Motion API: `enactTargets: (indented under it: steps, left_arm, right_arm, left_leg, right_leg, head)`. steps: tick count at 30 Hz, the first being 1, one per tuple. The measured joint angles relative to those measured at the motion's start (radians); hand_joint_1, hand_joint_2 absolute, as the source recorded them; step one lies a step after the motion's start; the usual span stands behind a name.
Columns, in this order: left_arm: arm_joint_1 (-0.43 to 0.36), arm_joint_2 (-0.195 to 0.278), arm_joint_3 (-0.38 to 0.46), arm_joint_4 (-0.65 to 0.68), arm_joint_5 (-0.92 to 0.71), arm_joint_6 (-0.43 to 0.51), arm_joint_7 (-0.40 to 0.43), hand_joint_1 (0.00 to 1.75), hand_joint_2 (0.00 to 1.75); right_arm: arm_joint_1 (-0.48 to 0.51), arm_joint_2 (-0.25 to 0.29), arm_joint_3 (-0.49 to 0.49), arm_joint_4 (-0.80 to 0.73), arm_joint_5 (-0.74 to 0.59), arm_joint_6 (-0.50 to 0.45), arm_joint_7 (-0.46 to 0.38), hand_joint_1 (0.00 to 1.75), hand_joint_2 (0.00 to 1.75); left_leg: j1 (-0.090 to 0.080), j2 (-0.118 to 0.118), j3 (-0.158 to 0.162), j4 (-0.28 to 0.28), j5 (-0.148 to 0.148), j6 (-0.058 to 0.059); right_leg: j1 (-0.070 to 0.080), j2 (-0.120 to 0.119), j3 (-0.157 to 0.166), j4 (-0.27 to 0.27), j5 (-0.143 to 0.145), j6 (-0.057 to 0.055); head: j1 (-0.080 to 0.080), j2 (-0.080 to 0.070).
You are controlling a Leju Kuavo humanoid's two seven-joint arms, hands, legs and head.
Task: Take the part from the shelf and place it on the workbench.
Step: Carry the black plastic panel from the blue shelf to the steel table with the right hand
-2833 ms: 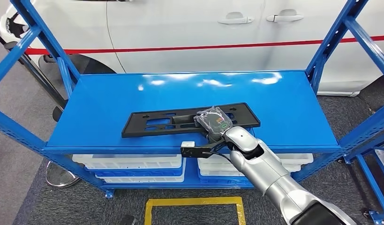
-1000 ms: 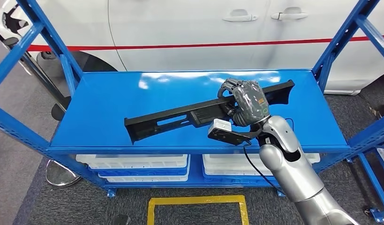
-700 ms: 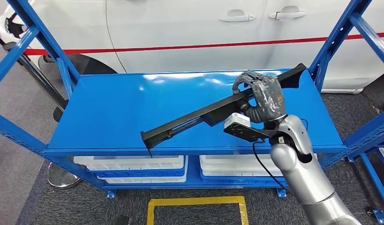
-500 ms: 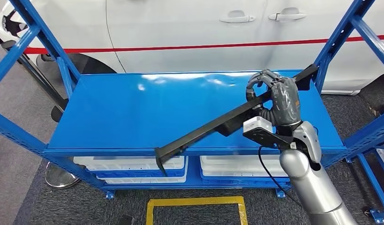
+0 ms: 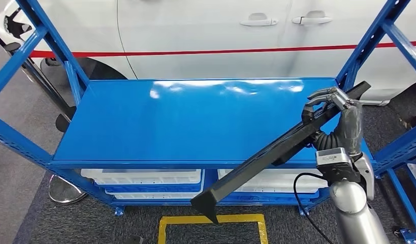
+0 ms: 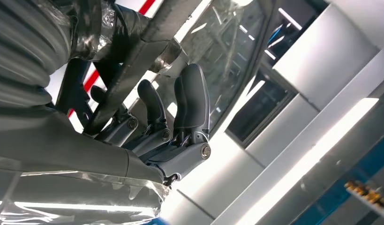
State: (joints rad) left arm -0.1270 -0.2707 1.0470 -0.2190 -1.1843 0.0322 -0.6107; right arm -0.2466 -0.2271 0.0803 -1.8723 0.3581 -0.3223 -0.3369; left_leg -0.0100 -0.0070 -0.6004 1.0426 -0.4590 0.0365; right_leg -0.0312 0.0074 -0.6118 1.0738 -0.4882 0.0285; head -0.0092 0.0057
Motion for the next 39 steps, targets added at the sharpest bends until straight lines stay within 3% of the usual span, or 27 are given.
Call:
enactTargets:
  steps: [4, 7, 9, 10, 11, 13, 15, 19, 21, 23, 24, 25, 28, 29, 32, 34, 35, 37, 39]
  left_arm:
    - [0.001, 0.0, 0.0, 0.0, 0.002, 0.004, -0.007, 0.0, 0.0]
    - [0.0, -0.001, 0.0, 0.0, 0.006, 0.005, -0.008, 0.0, 0.0]
    - [0.001, -0.001, 0.0, 0.0, 0.01, 0.004, -0.007, 0.0, 0.0]
    - [0.002, -0.001, 0.0, 0.0, 0.012, 0.003, -0.007, 0.0, 0.0]
    - [0.002, -0.001, 0.0, 0.0, 0.013, 0.002, -0.007, 0.0, 0.0]
    - [0.001, -0.001, 0.0, 0.0, 0.015, 0.001, -0.007, 0.0, 0.0]
    - [0.0, 0.0, 0.0, 0.0, 0.013, 0.002, -0.007, 0.0, 0.0]
    - [0.002, 0.0, 0.0, 0.0, 0.012, 0.003, -0.007, 0.0, 1.75]
    - [0.0, -0.001, 0.0, 0.0, 0.012, 0.003, -0.001, 0.0, 1.75]
    - [0.0, -0.001, 0.0, 0.0, 0.014, 0.004, 0.015, 0.0, 1.75]
    - [0.0, -0.001, 0.0, 0.0, 0.015, 0.001, 0.025, 0.0, 1.75]
    - [0.0, 0.0, 0.0, 0.0, 0.016, -0.004, 0.034, 0.0, 1.75]
    - [0.0, 0.007, 0.0, 0.0, 0.017, -0.014, 0.046, 0.0, 1.75]
    - [0.0, 0.008, 0.0, 0.0, 0.018, -0.001, 0.05, 0.0, 1.75]
    - [-0.001, 0.008, 0.0, 0.0, 0.014, 0.046, 0.078, 0.0, 1.75]
    - [-0.001, 0.008, 0.0, 0.0, 0.014, 0.056, 0.087, 0.0, 1.75]
    - [-0.002, 0.008, 0.0, 0.0, 0.015, 0.055, 0.088, 0.0, 1.75]
    - [-0.005, 0.01, 0.0, 0.0, 0.013, 0.049, 0.092, 0.0, 1.75]
    - [-0.005, 0.014, 0.0, 0.0, 0.011, 0.042, 0.098, 0.0, 1.75]
  right_arm:
    - [0.034, 0.0, -0.031, -0.018, -0.008, 0.0, -0.015, 1.75, 1.75]
    - [0.046, 0.0, -0.049, -0.028, -0.014, 0.0, -0.022, 1.75, 1.75]
    - [0.056, 0.002, -0.059, -0.031, -0.017, 0.0, -0.027, 1.75, 1.75]
    - [0.061, 0.002, -0.063, -0.031, -0.017, 0.0, -0.028, 1.75, 1.75]
    - [0.064, 0.004, -0.067, -0.031, -0.018, 0.0, -0.03, 1.75, 1.75]
    - [0.068, 0.006, -0.075, -0.031, -0.018, 0.001, -0.032, 1.75, 1.75]
    - [0.074, 0.008, -0.08, -0.031, -0.019, 0.001, -0.033, 1.75, 1.75]
    - [0.081, 0.012, -0.086, -0.031, -0.02, 0.001, -0.033, 1.75, 1.75]
    - [0.082, 0.012, -0.091, -0.031, -0.02, 0.001, -0.035, 1.75, 1.75]
    - [0.084, 0.013, -0.093, -0.029, -0.02, 0.002, -0.036, 1.75, 1.75]
    - [0.085, 0.014, -0.093, -0.028, -0.018, 0.002, -0.036, 1.75, 1.75]
    - [0.085, 0.014, -0.093, -0.026, -0.017, 0.003, -0.036, 1.75, 1.75]
    - [0.08, 0.015, -0.092, -0.023, -0.012, 0.005, -0.034, 1.75, 1.75]
    - [0.078, 0.015, -0.091, -0.022, -0.012, 0.006, -0.033, 1.75, 1.75]
    - [0.08, 0.016, -0.091, -0.021, -0.009, 0.009, -0.029, 1.75, 1.75]
    - [0.079, 0.016, -0.091, -0.021, -0.004, 0.01, -0.029, 1.75, 1.75]
    - [0.077, 0.017, -0.091, -0.021, -0.001, 0.009, -0.029, 1.75, 1.75]
    - [0.075, 0.017, -0.091, -0.021, 0.003, 0.008, -0.029, 1.75, 1.75]
    - [0.074, 0.017, -0.09, -0.019, 0.005, 0.007, -0.028, 1.75, 1.75]
  left_leg:
    - [0.002, 0.0, -0.013, 0.032, -0.023, -0.012]
    - [0.008, 0.002, -0.083, 0.19, -0.106, -0.024]
    - [0.009, 0.001, -0.124, 0.274, -0.127, -0.021]
    - [0.008, 0.001, -0.122, 0.266, -0.11, -0.016]
    - [0.004, 0.001, -0.102, 0.22, -0.077, -0.008]
    - [-0.008, 0.001, -0.041, 0.086, -0.015, 0.011]
    - [-0.02, 0.001, -0.004, 0.008, 0.003, 0.023]
    - [-0.02, 0.002, 0.02, -0.044, 0.02, 0.032]
    - [-0.014, 0.004, 0.036, -0.072, 0.032, 0.035]
    - [-0.014, 0.004, 0.037, -0.072, 0.031, 0.036]
    - [-0.013, 0.004, 0.036, -0.069, 0.029, 0.035]
    - [-0.012, 0.004, 0.034, -0.064, 0.027, 0.032]
    - [-0.005, 0.001, 0.023, -0.028, 0.006, 0.015]
    - [-0.005, 0.0, 0.016, -0.012, -0.002, 0.009]
    - [-0.005, -0.001, 0.003, 0.012, -0.013, 0.0]
    - [-0.002, -0.001, -0.003, 0.027, -0.026, -0.007]
    - [0.001, 0.0, -0.015, 0.056, -0.045, -0.012]
    - [0.006, 0.001, -0.064, 0.163, -0.102, -0.021]
    - [0.008, 0.001, -0.115, 0.268, -0.138, -0.022]
  right_leg:
    - [0.002, 0.001, -0.001, 0.001, 0.002, -0.026]
    - [0.005, -0.002, 0.0, 0.0, 0.002, -0.034]
    - [0.011, -0.003, 0.001, 0.0, 0.0, -0.036]
    - [0.014, -0.003, 0.002, 0.0, 0.0, -0.037]
    - [0.016, -0.003, 0.004, 0.0, -0.001, -0.038]
    - [0.016, -0.002, 0.006, -0.003, -0.001, -0.038]
    - [0.013, -0.003, 0.006, -0.008, 0.001, -0.033]
    - [0.008, -0.005, 0.008, -0.014, -0.001, -0.019]
    - [0.009, -0.005, -0.02, 0.054, -0.045, -0.016]
    - [0.008, -0.005, -0.078, 0.17, -0.098, -0.009]
    - [0.006, -0.006, -0.098, 0.207, -0.106, -0.004]
    - [0.003, -0.006, -0.102, 0.212, -0.095, 0.002]
    - [-0.007, -0.007, -0.033, 0.07, -0.013, 0.017]
    - [-0.008, -0.005, -0.014, 0.031, 0.0, 0.014]
    - [-0.003, 0.002, -0.011, 0.014, -0.001, -0.011]
    - [-0.002, 0.0, -0.011, 0.012, 0.0, -0.021]
    - [-0.002, -0.001, -0.01, 0.011, 0.001, -0.026]
    - [0.0, -0.004, -0.01, 0.01, 0.001, -0.031]
    - [0.004, -0.006, -0.009, 0.01, 0.001, -0.034]
  head:
    - [0.0, 0.0]
    - [-0.001, 0.0]
    - [-0.001, 0.0]
    - [-0.001, 0.0]
    - [0.0, 0.0]
    - [0.0, 0.0]
    - [0.0, 0.0]
    - [0.0, 0.0]
    - [0.0, 0.0]
    - [0.0, 0.0]
    - [0.0, 0.0]
    - [0.0, 0.0]
    - [0.0, 0.0]
    - [0.0, 0.0]
    - [-0.002, 0.0]
    - [-0.002, 0.0]
    - [-0.002, 0.0]
    - [-0.002, 0.0]
    - [-0.002, 0.0]
